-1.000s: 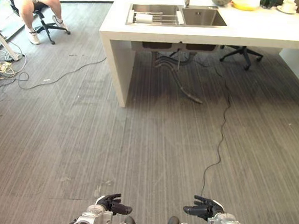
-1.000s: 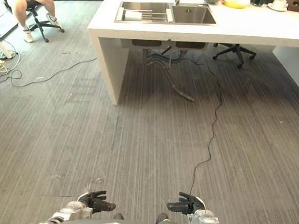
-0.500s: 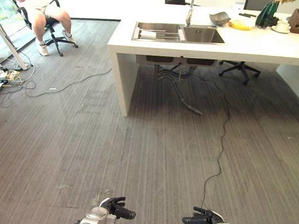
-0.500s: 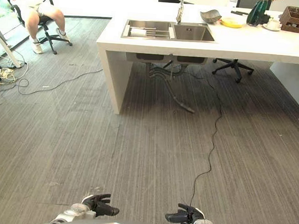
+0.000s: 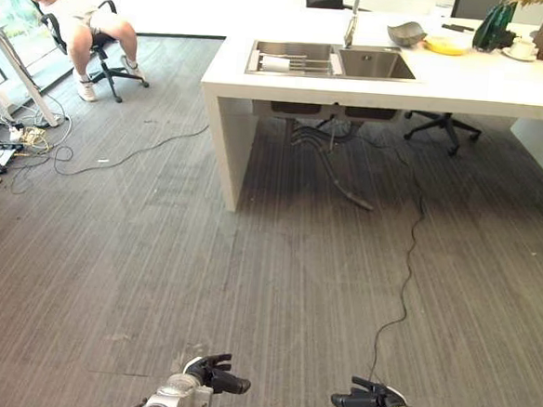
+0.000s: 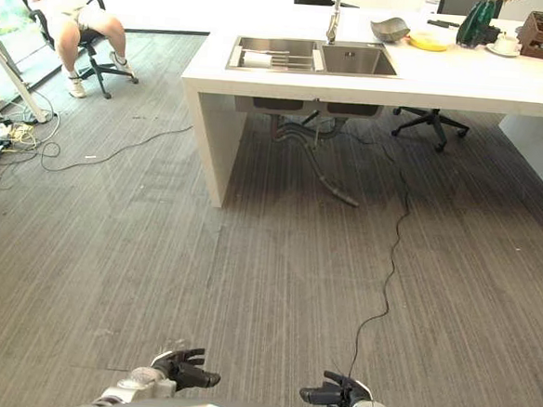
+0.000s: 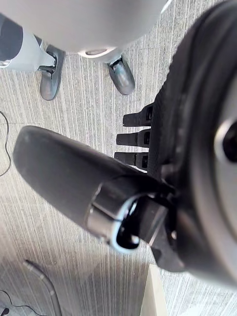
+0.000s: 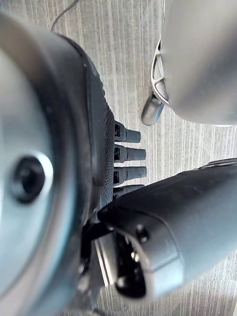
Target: Place the dishes in the dishwasher.
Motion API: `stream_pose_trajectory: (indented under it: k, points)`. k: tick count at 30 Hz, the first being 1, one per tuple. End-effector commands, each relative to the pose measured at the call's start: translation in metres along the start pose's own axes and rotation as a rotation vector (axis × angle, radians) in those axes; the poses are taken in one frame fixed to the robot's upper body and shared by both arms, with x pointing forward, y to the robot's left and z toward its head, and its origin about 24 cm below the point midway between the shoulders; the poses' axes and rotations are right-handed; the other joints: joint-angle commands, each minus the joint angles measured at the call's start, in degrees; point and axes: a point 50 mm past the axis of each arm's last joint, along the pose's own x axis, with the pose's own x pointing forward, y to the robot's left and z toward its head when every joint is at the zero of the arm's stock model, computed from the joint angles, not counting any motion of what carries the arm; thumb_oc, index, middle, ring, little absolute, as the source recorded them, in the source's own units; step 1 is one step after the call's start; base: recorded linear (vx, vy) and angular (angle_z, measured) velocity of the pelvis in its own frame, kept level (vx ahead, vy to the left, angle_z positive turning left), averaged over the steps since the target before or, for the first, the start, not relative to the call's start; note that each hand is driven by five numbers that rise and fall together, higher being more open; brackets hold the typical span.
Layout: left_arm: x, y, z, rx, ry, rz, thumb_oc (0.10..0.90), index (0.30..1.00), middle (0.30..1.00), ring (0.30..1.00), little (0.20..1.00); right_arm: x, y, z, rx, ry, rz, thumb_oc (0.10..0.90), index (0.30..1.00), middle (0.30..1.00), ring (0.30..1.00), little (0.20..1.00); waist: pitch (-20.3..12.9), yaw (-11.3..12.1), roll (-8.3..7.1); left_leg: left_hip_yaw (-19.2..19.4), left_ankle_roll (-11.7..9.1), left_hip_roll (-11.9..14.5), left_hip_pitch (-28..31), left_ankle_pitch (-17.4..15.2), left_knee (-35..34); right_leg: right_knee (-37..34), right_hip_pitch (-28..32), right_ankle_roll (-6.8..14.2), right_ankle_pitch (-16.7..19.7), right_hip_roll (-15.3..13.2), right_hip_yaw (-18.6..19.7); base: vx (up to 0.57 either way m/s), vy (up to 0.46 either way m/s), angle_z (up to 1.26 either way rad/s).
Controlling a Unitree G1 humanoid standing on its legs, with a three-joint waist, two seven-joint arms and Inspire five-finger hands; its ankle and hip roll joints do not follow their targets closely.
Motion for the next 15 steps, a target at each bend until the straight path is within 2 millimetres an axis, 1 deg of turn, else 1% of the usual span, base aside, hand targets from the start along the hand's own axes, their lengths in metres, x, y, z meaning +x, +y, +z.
stream_pose_trajectory:
  k: [1,2,4,6,8,11,13,15]
  points:
    - [0.005,-0.016,0.055,0.044,-0.185,-0.024,0.8,0.9,0.9,0.9,0.9,0.003,-0.006,0.032,0.02,-0.086,-0.018,0.8,0.9,0.9,0.9,0.9,-0.08,0.68,-0.37,0.65,-3.62,1.76,0.18,0.45,0.17,0.64,0.82,3.93,-4.78,-3.2,0.06,0.0,0.0,0.0]
    - [0.004,-0.016,0.06,0.046,-0.207,-0.024,0.8,0.9,0.9,0.9,0.9,0.003,-0.006,0.03,0.012,-0.082,-0.027,0.8,0.9,0.9,0.9,0.9,0.02,0.91,-0.52,0.55,-3.55,1.75,0.14,0.37,0.17,0.64,0.78,3.97,-4.78,-3.23,-0.12,0.0,-0.001,0.04]
    - [0.004,-0.018,0.062,0.051,-0.214,-0.029,0.8,0.9,0.9,0.9,0.9,0.003,-0.005,0.029,0.005,-0.075,-0.028,0.8,0.9,0.9,0.9,0.9,-0.01,0.96,-0.63,0.5,-3.53,1.7,0.05,0.34,0.17,0.64,0.73,4.0,-4.79,-3.23,-0.13,0.0,-0.001,0.02]
    - [0.004,-0.021,0.063,0.07,-0.216,-0.04,0.8,0.9,0.9,0.9,0.9,0.004,-0.003,0.026,-0.038,-0.052,-0.025,0.8,0.9,0.9,0.9,0.9,-0.03,1.13,-0.76,0.44,-3.48,1.66,-0.09,0.31,0.17,0.64,0.67,4.0,-4.81,-3.21,-0.2,0.0,0.0,0.0]
    - [0.005,-0.024,0.062,0.093,-0.209,-0.053,0.8,0.9,0.9,0.9,0.9,0.004,-0.001,0.023,-0.064,-0.035,-0.015,0.8,0.9,0.9,0.9,0.9,-0.08,1.28,-0.85,0.32,-3.41,1.62,-0.14,0.28,0.17,0.64,0.7,3.99,-4.82,-3.26,-0.42,0.0,0.0,0.0]
    - [0.006,-0.029,0.062,0.155,-0.198,-0.065,0.8,0.9,0.9,0.9,0.9,0.005,0.003,0.025,-0.066,-0.036,-0.012,0.8,0.9,0.9,0.9,0.9,0.04,1.11,-0.85,0.45,-3.29,1.51,-0.04,0.12,0.17,0.64,0.77,4.07,-4.78,-3.37,-0.27,0.0,0.0,0.0]
    - [0.006,-0.029,0.062,0.155,-0.198,-0.065,0.8,0.9,0.9,0.9,0.9,0.005,0.003,0.025,-0.066,-0.036,-0.012,0.8,0.9,0.9,0.9,0.9,0.04,1.12,-0.84,0.46,-3.28,1.51,-0.04,0.12,0.17,0.64,0.77,4.07,-4.77,-3.37,-0.26,0.0,0.0,0.0]
    - [0.006,-0.031,0.06,0.17,-0.191,-0.069,0.8,0.9,0.9,0.9,0.9,0.005,0.003,0.021,-0.11,-0.017,-0.008,0.8,0.9,0.9,0.9,0.9,0.13,1.08,-0.82,0.47,-3.1,1.36,-0.08,-0.1,0.17,0.69,0.69,4.19,-4.68,-3.58,-0.36,0.02,0.033,0.0]
